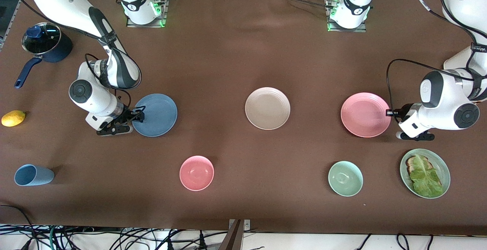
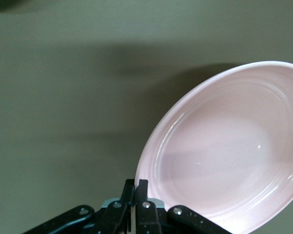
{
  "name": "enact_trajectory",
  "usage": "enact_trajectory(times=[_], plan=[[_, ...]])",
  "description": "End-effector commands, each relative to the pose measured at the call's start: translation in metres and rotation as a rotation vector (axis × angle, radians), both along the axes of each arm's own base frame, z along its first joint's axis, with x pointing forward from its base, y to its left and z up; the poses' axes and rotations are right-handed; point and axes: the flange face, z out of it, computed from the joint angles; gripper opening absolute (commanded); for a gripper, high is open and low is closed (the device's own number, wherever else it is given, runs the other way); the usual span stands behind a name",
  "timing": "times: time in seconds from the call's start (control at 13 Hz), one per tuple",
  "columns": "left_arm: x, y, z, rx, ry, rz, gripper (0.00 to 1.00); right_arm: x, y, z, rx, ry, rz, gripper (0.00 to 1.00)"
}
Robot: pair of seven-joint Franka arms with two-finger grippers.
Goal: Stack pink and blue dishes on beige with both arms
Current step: 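Grasp the rim of the pink plate with the left gripper, then drag the pink plate onto the beige plate with the left gripper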
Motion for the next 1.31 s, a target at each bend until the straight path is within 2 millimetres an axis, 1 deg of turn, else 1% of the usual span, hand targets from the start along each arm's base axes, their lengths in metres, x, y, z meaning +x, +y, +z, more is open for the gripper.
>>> enact_trajectory(times=[0.0, 0.15, 0.23, 0.31, 0.39, 0.54, 0.62, 0.69, 0.85, 0.93, 1.08, 1.16, 1.24], plan=[[0.015, -0.03, 0.054, -0.018, 0.02, 0.036, 0.0, -0.001, -0.003, 0.022, 0.007, 0.027, -0.005, 0.57], [0.02, -0.079, 0.064, -0.001, 0.02, 0.101, 0.0, -0.004, -0.002, 0.026, 0.006, 0.052, -0.012, 0.57], [0.025, -0.102, 0.077, -0.015, -0.001, 0.12, 0.0, -0.006, 0.0, 0.024, 0.005, 0.056, -0.011, 0.57], [0.028, -0.123, 0.085, -0.056, -0.004, 0.166, 0.0, -0.008, 0.0, 0.023, 0.006, 0.061, -0.014, 0.57], [0.029, -0.147, 0.091, -0.072, -0.001, 0.199, 0.0, -0.009, 0.0, 0.023, 0.006, 0.061, -0.012, 0.57], [0.032, -0.193, 0.091, -0.132, 0.023, 0.242, 0.0, -0.011, 0.0, 0.023, 0.006, 0.064, -0.014, 0.57], [0.032, -0.217, 0.087, -0.137, 0.036, 0.245, 0.0, -0.011, 0.0, 0.022, 0.006, 0.064, -0.014, 0.57], [0.028, -0.24, 0.077, -0.132, 0.055, 0.242, 0.0, -0.011, -0.002, 0.021, 0.006, 0.064, -0.017, 0.57], [0.028, -0.279, 0.051, -0.131, 0.049, 0.241, 0.0, -0.011, 0.0, 0.016, 0.006, 0.067, -0.014, 0.53], [0.025, -0.299, 0.038, -0.126, 0.055, 0.242, 0.0, -0.011, 0.0, 0.016, 0.006, 0.067, -0.012, 0.49], [0.026, -0.317, 0.021, -0.133, 0.036, 0.253, 0.0, -0.011, -0.001, 0.006, 0.007, 0.067, -0.014, 0.47], [0.02, -0.335, 0.015, -0.125, 0.043, 0.247, 0.0, -0.011, -0.001, 0.006, 0.01, 0.061, -0.016, 0.45], [0.017, -0.339, 0.006, -0.115, 0.061, 0.265, 0.0, -0.011, 0.002, 0.006, 0.01, 0.061, -0.014, 0.42]])
